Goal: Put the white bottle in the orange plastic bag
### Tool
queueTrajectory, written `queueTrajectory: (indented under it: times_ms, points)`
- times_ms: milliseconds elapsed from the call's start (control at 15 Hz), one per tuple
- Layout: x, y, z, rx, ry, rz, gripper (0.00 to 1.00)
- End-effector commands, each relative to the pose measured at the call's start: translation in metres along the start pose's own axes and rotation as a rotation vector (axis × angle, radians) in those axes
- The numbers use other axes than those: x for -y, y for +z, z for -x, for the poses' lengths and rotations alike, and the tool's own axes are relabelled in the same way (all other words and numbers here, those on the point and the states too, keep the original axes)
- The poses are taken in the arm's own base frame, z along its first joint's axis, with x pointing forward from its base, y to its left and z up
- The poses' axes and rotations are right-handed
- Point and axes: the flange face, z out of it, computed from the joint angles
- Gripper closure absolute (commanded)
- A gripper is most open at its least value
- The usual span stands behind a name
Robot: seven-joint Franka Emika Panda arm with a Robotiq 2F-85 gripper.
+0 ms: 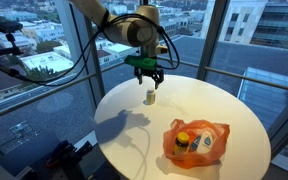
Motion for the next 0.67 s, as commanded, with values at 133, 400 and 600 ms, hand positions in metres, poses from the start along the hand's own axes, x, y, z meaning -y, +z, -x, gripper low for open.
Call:
queueTrajectory:
  times_ms: [133,400,600]
  points:
    - [0.012,0.012,-0.035,0.049,0.037,-0.014,0.00]
    - [0.019,0.026,-0.058,0.086,0.056,-0.014,0.00]
    - [0.023,0.039,-0.074,0.098,0.052,-0.016,0.00]
